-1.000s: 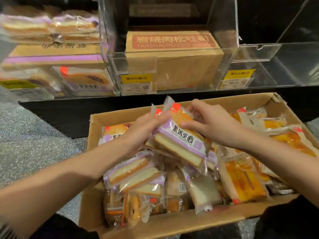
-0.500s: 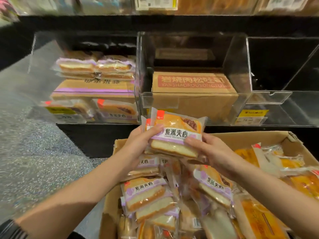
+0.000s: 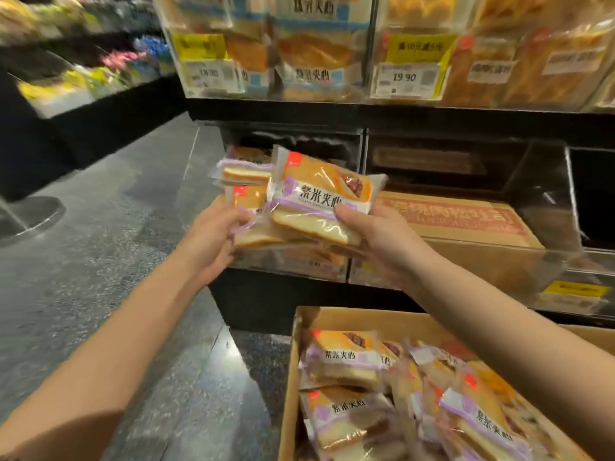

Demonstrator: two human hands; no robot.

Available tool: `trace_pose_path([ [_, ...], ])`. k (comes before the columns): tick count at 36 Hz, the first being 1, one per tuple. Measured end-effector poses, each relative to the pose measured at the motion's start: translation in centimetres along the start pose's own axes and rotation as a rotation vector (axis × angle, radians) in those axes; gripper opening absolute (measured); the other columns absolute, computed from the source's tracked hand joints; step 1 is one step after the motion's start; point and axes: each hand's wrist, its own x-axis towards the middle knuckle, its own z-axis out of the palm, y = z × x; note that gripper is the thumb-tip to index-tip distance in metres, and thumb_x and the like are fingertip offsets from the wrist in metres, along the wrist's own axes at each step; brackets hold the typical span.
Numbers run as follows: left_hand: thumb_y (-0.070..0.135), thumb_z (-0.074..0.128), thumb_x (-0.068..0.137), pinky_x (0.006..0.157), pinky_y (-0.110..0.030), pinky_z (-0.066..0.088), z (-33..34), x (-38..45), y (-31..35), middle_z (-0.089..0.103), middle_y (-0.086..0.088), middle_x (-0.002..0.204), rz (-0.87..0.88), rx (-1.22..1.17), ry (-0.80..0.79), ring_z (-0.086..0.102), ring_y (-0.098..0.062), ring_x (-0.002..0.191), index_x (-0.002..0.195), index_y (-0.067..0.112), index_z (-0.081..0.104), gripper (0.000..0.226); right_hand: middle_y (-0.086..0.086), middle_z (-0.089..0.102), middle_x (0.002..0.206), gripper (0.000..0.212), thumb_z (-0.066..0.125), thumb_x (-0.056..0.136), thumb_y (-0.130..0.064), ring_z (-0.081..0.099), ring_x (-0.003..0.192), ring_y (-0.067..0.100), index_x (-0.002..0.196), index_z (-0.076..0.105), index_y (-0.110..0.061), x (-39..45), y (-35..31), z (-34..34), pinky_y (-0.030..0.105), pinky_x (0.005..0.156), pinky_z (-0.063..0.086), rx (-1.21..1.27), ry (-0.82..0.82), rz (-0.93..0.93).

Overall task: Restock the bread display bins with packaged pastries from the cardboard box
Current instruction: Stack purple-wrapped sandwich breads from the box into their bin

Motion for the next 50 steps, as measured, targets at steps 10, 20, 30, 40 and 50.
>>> trace_pose_path([
  [10, 0.005, 0.058, 0.089, 0.086, -0.044, 0.052, -4.6, 7.3, 2.9, 0.062, -0.014, 0.113, 0.083, 0.340, 0.304, 0.061, -0.028, 0.096, 0.114, 0.011, 0.056, 0.027, 0.009, 0.059, 0.116, 0.047, 0.072, 0.084, -0.017, 0.063, 0.103, 0.028, 0.119, 0.041, -0.014, 7.1, -4.5, 3.1, 0.046, 0.088, 0.054, -0.336, 0.449, -0.074],
  [20, 0.003, 0.051, 0.091, 0.106, -0.044, 0.031, -3.0, 10.3, 1.1, 0.028, -0.020, 0.146, 0.077, 1.107, 0.509, 0.030, -0.036, 0.133, 0.145, 0.006, 0.028, 0.059, 0.013, 0.049, 0.135, 0.074, 0.058, 0.094, -0.009, 0.056, 0.081, 0.019, 0.153, 0.015, -0.018, 8.9, -4.3, 4.8, 0.027, 0.055, 0.049, -0.811, 0.273, 0.131],
  [30, 0.059, 0.009, 0.098, 0.119, -0.046, 0.006, -2.0, 10.8, -0.9, 0.001, -0.008, 0.161, -0.061, 1.606, -0.041, 0.002, -0.032, 0.148, 0.153, 0.034, 0.011, 0.060, 0.019, 0.026, 0.148, 0.051, 0.053, 0.093, -0.031, 0.024, 0.137, 0.037, 0.140, 0.043, -0.014, 7.3, -0.8, 7.2, 0.048, 0.108, 0.031, -1.732, 0.105, -0.238],
  [40, 0.051, 0.009, 0.101, 0.118, -0.048, -0.008, -2.5, 11.4, 1.2, -0.019, -0.009, 0.158, -0.179, 1.487, -0.318, -0.020, -0.031, 0.145, 0.151, 0.026, -0.013, 0.060, 0.012, -0.015, 0.159, 0.074, 0.007, 0.088, -0.074, -0.019, 0.145, 0.034, 0.152, -0.001, -0.038, 9.9, 2.0, 6.1, 0.061, 0.116, 0.002, -1.461, -0.187, 0.082],
  [50, 0.074, 0.004, 0.088, 0.106, -0.067, -0.016, -2.4, 10.8, -0.2, -0.027, 0.001, 0.156, -0.132, 1.661, -0.186, -0.024, -0.027, 0.144, 0.148, 0.041, -0.014, 0.071, 0.012, -0.003, 0.161, 0.074, 0.012, 0.089, -0.074, -0.006, 0.148, 0.033, 0.152, 0.014, -0.036, 8.9, 3.4, 6.4, 0.060, 0.113, 0.016, -1.512, -0.008, -0.051],
])
